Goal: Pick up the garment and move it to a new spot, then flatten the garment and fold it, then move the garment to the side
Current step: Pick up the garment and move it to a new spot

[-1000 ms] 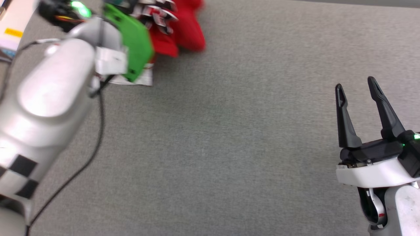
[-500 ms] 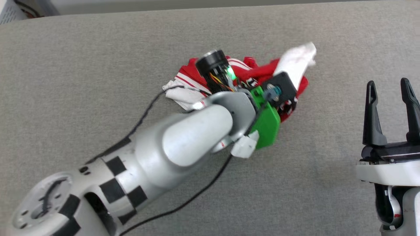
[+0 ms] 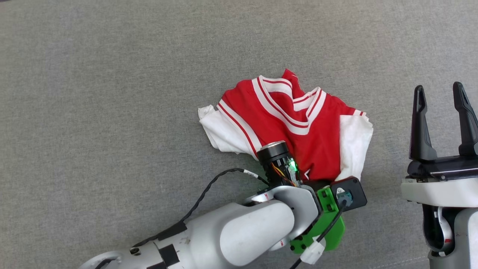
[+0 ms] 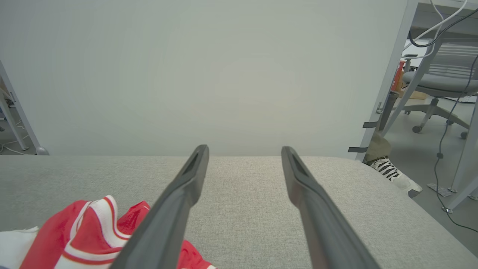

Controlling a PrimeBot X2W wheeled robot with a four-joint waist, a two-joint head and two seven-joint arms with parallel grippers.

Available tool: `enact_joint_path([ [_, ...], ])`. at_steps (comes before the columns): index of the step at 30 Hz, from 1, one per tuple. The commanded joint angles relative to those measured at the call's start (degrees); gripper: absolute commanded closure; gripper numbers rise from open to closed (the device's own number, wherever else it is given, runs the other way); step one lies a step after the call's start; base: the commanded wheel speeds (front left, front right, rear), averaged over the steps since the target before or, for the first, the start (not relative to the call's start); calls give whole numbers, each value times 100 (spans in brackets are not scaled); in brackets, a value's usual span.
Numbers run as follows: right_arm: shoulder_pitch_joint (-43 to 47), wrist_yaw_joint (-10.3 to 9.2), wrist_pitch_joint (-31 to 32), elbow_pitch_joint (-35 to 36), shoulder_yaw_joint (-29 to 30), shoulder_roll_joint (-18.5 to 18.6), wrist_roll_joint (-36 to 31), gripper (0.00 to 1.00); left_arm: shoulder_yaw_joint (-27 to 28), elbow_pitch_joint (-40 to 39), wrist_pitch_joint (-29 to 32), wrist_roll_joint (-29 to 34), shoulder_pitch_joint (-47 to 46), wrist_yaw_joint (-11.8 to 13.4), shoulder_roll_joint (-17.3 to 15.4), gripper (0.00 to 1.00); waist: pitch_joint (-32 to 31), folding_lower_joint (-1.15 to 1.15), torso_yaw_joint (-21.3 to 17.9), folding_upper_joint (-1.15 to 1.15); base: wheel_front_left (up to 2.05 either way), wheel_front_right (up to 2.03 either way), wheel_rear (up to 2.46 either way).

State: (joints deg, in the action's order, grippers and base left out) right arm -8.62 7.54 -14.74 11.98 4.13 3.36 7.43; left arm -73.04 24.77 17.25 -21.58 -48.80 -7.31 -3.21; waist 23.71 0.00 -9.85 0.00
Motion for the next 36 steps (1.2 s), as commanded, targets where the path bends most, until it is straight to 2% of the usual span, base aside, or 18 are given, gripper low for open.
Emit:
enact_joint_path([
  [1,-74,-5,-26,-33,17,-21,-57,0,-30,-42,1,-29,114,-18,31,100,52,0,-41,0,0,0,0],
  [2,-68,-5,-26,-48,27,-24,-67,0,-30,-62,-44,-70,91,-18,31,84,28,0,-13,0,0,0,0],
  [3,-56,-5,-26,-68,39,-26,-78,0,-30,-69,-166,-130,22,-18,32,14,-13,0,29,0,0,0,0],
  [4,-43,-5,-26,-79,49,-28,-87,0,-30,-36,-321,-207,-60,-18,32,0,-53,0,66,0,0,0,0],
  [12,226,-5,-26,-150,133,-30,-146,0,168,272,-1809,-713,-503,63,33,0,-692,0,481,0,0,0,0],
  [16,384,-5,-26,-153,157,-3,-160,0,436,315,-2243,-846,-450,344,30,0,-1026,0,705,0,0,0,0],
  [21,581,-5,-26,-157,158,17,-171,0,766,213,-2605,-965,-242,716,-223,0,-1356,0,945,0,0,0,0],
  [25,698,-5,-26,-175,115,23,-189,0,1164,-29,-2900,-1090,31,1145,-608,0,-1549,0,1060,0,0,0,0],
  [29,806,-5,-26,-195,125,56,-189,0,1681,-292,-3135,-1155,421,1680,-1079,0,-1688,0,1152,0,0,0,0],
  [34,918,-5,-26,-231,158,105,-173,0,2483,-805,-3220,-1064,1117,2344,-1600,0,-1803,0,1249,0,0,0,0],
  [36,943,-5,-26,-257,141,112,-163,0,2852,-1079,-3222,-948,1458,2534,-1745,0,-1837,0,1270,0,0,0,0],
])
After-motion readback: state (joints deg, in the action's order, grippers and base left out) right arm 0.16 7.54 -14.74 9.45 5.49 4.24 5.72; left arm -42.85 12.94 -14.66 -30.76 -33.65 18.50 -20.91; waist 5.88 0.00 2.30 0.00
